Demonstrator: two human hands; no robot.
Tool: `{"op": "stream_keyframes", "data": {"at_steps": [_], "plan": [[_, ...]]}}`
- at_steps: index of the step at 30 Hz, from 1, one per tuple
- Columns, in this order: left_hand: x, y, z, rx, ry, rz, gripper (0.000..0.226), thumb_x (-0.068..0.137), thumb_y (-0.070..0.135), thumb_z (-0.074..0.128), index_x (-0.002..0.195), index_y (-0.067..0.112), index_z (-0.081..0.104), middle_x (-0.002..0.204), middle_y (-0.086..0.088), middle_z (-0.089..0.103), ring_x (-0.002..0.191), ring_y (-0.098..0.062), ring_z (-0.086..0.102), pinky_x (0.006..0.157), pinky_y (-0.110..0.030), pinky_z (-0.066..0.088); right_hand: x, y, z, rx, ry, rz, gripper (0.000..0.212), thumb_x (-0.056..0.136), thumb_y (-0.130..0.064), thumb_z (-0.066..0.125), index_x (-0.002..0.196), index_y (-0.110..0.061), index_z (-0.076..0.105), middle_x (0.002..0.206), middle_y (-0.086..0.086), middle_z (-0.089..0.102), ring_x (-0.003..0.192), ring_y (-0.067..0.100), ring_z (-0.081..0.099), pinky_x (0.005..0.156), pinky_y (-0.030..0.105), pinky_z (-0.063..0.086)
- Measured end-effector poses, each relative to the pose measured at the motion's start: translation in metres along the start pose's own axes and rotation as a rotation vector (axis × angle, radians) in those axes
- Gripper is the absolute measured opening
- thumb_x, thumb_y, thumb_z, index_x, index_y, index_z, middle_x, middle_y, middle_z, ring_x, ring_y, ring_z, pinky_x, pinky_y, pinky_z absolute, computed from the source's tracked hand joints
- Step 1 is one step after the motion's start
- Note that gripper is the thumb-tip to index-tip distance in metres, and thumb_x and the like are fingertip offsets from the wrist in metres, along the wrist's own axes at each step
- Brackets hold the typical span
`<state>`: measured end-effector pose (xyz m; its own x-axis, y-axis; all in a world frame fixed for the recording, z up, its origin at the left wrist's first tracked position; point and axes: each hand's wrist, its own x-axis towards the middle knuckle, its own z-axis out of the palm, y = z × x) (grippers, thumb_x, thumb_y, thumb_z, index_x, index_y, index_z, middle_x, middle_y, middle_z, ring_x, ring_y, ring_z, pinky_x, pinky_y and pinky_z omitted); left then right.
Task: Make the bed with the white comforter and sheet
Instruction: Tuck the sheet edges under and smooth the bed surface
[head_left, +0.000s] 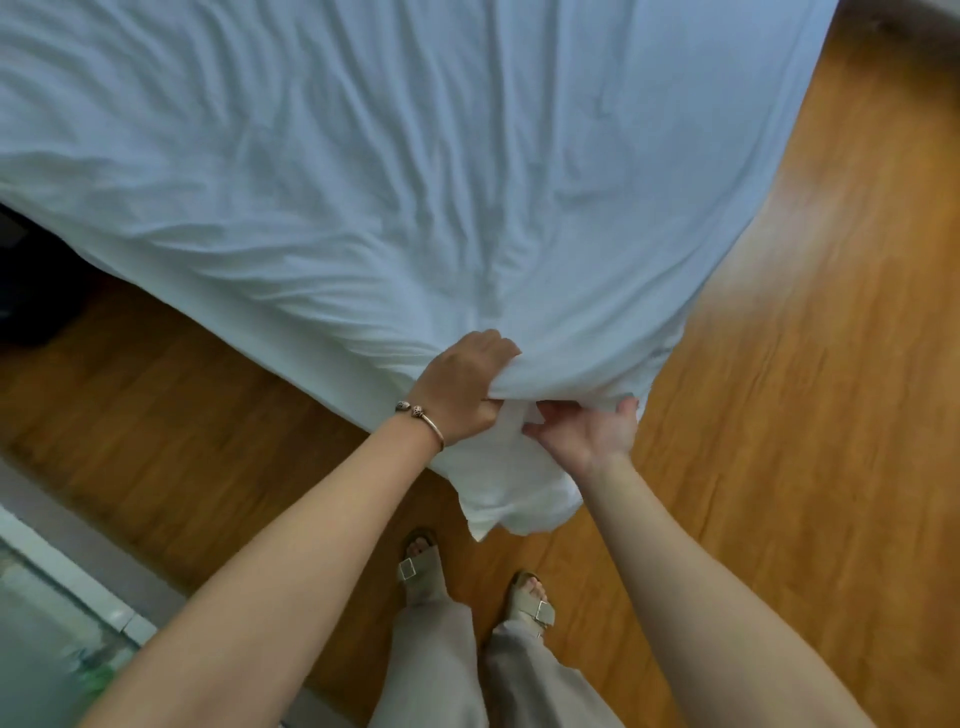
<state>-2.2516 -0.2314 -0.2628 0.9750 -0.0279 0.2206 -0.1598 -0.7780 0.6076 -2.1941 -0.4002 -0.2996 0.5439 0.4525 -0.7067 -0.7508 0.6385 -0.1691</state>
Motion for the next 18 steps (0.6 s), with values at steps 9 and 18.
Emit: {"op": "stream_keyframes", "data": {"at_steps": [9,18], "plan": [[-0.029,0.001,0.027,0.099,-0.184,0.13,0.038,0.057,0.01,0.078,0.091,0.01,0.06,0.088,-0.008,0.056,0.069,-0.026,0.054,0.054,-0.034,0.052,-0.027,0.001,0.018,-0.267,0.088,-0.044,0.09,0.07,-0.068,0.072,0.139,-0.015,0.048,0.129,0.016,0.063,0.117,0.04,0.06,0.104,0.058,0.042],[-0.037,-0.02,0.032,-0.217,-0.247,-0.238,0.036,0.098,0.027,0.044,0.131,0.014,0.048,0.134,0.002,0.036,0.098,-0.017,0.056,0.087,-0.03,0.049,0.003,0.025,-0.045,-0.436,0.248,-0.119,0.064,0.072,0.011,0.067,0.133,0.005,0.049,0.126,0.024,0.06,0.111,0.04,0.061,0.084,0.044,0.056]]}}
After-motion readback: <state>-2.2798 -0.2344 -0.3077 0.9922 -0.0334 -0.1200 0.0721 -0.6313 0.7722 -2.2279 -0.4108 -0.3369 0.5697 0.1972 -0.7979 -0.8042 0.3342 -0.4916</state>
